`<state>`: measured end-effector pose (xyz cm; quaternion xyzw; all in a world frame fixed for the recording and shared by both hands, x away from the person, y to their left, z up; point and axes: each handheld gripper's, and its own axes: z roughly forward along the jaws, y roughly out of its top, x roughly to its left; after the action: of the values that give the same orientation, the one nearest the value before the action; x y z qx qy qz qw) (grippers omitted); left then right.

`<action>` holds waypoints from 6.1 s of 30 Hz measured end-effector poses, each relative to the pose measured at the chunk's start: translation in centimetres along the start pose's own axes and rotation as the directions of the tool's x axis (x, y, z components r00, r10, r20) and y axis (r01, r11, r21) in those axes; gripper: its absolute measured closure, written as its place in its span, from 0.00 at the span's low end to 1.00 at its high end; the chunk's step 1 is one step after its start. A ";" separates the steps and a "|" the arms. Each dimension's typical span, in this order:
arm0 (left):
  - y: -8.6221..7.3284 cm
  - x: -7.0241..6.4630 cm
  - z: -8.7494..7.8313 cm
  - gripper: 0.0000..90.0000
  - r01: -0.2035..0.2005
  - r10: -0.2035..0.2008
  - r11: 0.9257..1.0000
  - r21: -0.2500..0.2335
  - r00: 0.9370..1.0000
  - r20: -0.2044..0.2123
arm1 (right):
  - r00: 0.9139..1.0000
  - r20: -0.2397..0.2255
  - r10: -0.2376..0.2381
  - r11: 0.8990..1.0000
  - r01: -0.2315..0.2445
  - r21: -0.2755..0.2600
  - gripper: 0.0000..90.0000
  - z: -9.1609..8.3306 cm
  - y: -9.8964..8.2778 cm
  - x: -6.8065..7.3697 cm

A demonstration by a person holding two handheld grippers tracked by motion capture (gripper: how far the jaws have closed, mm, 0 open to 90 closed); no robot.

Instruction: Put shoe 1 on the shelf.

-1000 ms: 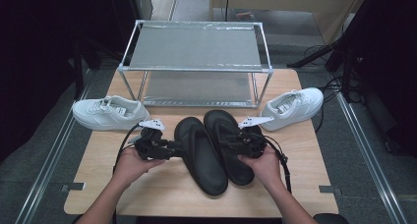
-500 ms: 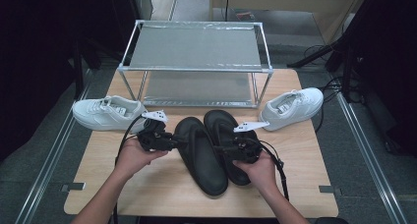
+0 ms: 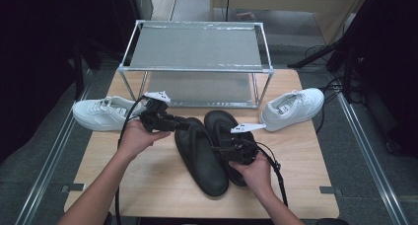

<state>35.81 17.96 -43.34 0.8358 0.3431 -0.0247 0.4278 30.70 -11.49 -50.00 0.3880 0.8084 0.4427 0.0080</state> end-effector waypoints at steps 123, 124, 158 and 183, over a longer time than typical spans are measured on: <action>13.8 8.7 -2.3 0.94 0.005 -0.007 1.000 -0.011 0.977 -0.211 | 0.922 0.262 0.284 0.954 -0.247 -0.168 0.79 12.2 12.1 -6.3; 13.8 8.7 -2.3 0.94 0.007 -0.010 1.000 -0.013 0.977 -0.211 | 0.923 0.262 0.283 0.955 -0.245 -0.168 0.78 12.2 12.1 -6.3; 13.7 9.0 -2.3 0.94 0.033 -0.038 0.999 -0.025 0.979 -0.201 | 0.962 0.219 0.165 0.977 -0.130 -0.167 0.69 7.1 9.9 -4.6; 13.7 8.9 -2.3 0.93 0.039 -0.044 0.999 -0.027 0.977 -0.208 | 0.994 0.111 0.026 0.999 -0.023 -0.025 1.00 4.2 2.9 -2.3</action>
<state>50.16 19.05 -35.31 0.8214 0.4040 0.0582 0.3984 35.59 -9.03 -51.23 0.4218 0.7965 0.4301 0.0521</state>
